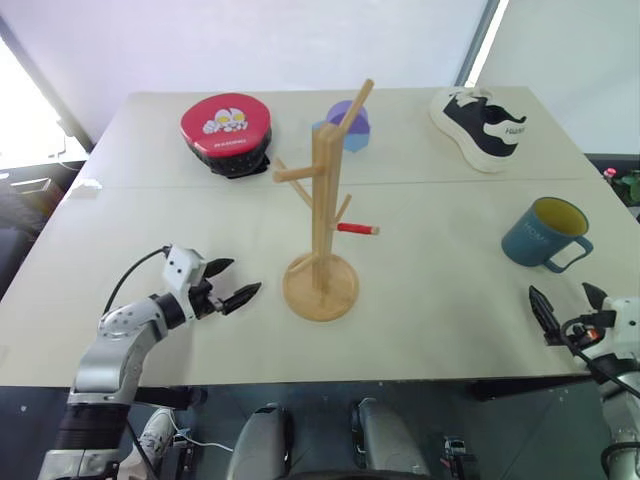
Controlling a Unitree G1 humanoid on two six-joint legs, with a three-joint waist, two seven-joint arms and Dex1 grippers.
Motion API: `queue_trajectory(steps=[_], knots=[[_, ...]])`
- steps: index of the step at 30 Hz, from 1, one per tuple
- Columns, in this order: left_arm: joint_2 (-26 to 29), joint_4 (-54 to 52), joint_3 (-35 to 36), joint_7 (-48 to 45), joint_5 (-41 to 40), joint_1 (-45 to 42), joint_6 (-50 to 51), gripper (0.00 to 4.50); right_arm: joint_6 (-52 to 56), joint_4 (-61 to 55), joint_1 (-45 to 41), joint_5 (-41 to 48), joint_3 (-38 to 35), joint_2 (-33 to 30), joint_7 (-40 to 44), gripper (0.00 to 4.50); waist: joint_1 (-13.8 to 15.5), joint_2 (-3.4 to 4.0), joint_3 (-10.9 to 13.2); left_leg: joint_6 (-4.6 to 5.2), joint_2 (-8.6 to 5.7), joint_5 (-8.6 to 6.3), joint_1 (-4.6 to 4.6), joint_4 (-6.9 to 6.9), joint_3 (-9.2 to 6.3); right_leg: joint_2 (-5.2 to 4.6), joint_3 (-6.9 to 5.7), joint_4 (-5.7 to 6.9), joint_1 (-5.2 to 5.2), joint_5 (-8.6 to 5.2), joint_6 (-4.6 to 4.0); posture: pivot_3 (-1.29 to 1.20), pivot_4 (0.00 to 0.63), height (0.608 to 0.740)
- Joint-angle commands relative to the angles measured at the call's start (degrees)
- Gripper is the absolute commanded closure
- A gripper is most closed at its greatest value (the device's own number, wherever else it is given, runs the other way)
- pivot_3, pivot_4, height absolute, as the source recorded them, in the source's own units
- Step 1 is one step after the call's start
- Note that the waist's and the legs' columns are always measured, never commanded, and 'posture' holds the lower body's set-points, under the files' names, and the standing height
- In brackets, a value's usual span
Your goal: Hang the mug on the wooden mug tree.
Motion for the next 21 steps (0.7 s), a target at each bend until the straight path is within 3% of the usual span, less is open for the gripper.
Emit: queue_trajectory(steps=[1, 11, 21], knots=[[0.0, -2.7, 2.0, 0.5, -1.4, 0.2, -0.6, 0.0, 0.1, -0.3, -0.8, -0.1, -0.4, -1.0, 0.0, 0.04, 0.0, 0.0, 0.0, 0.0, 0.0, 0.0, 0.0, 0.0, 0.0, 0.0, 0.0, 0.0, 0.0, 0.0, 0.0, 0.0, 0.15, 0.735], [0.5, -6.0, 1.4, -2.5, -2.8, 3.5, -3.0, 0.0, 1.0, 0.8, -1.5, -1.0, -0.7, -1.4, -0.7, 0.04, 0.0, 0.01, 0.0, -0.01, 0.0, 0.0, -0.01, -0.09, 0.0, -0.05, 0.01, -0.06, -0.03, 0.0, -0.01, 0.0, 0.15, 0.735], [0.9, -20.9, -5.6, -8.5, -6.2, 9.4, -1.8, 0.0, -0.8, 1.9, -3.5, -2.9, -0.3, 0.3, -3.9, 0.04, 0.0, 0.09, 0.0, -0.01, 0.0, 0.0, 0.02, -0.44, 0.04, -0.07, 0.04, -0.27, -0.08, -0.01, -0.04, 0.0, 0.15, 0.735]])
